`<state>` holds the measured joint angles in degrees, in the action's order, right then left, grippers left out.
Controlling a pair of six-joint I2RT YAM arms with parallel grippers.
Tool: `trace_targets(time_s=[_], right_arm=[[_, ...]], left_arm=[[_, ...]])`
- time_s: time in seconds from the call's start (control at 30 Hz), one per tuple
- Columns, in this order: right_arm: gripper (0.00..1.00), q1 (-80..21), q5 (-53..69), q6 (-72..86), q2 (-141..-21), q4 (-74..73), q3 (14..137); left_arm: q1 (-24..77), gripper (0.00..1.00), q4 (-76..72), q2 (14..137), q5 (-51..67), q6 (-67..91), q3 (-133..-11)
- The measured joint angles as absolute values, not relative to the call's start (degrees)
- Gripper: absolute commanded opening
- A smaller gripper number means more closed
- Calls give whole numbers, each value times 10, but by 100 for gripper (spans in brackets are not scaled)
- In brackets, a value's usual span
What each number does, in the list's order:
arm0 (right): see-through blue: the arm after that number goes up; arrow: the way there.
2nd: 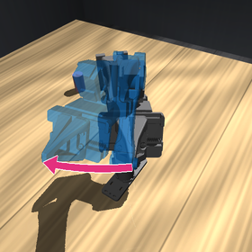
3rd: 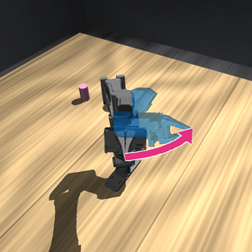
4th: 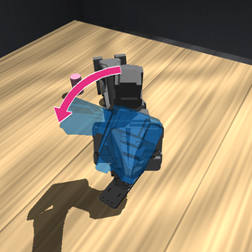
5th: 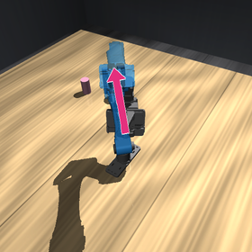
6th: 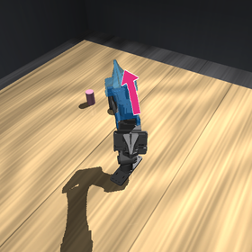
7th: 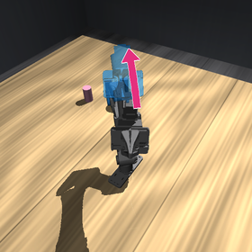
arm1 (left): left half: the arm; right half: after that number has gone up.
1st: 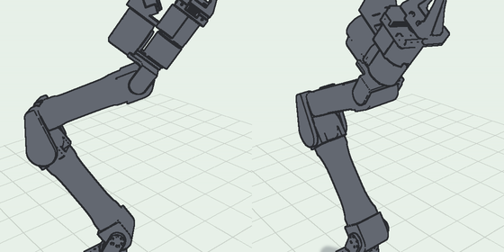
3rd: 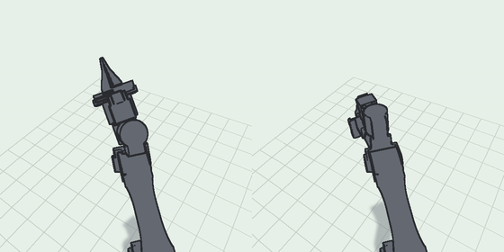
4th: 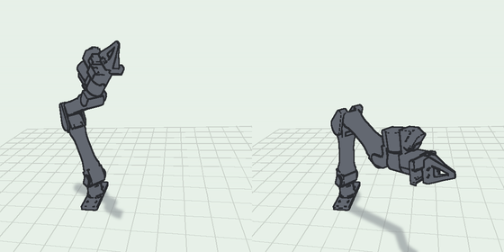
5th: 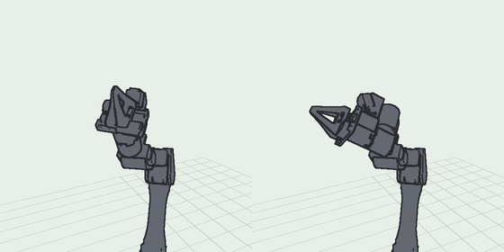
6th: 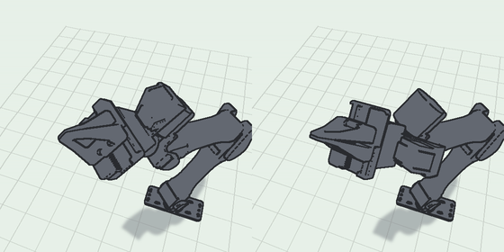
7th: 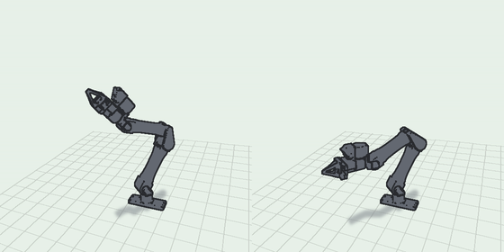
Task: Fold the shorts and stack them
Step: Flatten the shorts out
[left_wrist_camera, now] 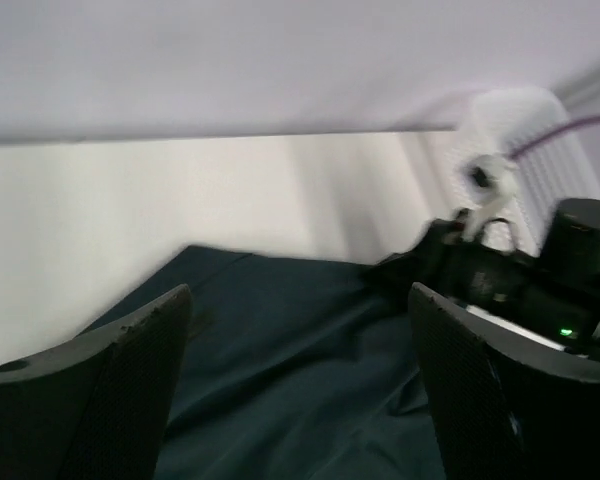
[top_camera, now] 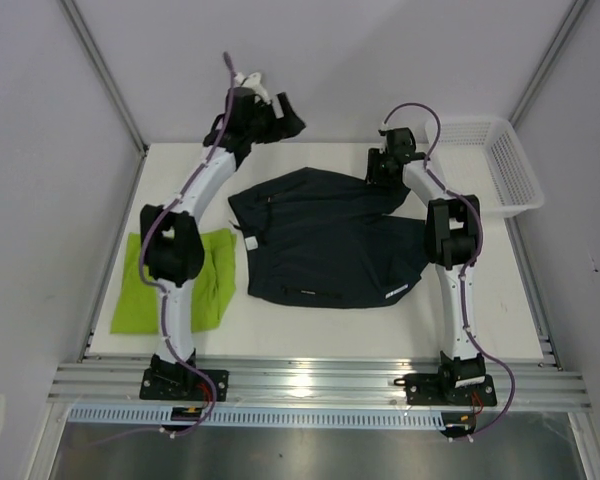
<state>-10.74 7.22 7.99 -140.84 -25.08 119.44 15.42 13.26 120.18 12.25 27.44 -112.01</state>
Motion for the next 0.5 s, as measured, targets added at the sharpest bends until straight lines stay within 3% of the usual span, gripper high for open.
trace_targets(time_s=[0.13, 0.3, 0.5], right_arm=[[49, -114, 69, 78, -1426, -253, 1220], [43, -123, 62, 74, -1444, -255, 1243], [39, -139, 18, 56, -1477, -267, 1300]], left_arm=[[205, 87, 158, 1322, 154, 262, -1266], [246, 85, 213, 1402, 159, 259, -1258], [284, 85, 243, 1393, 132, 257, -1174]])
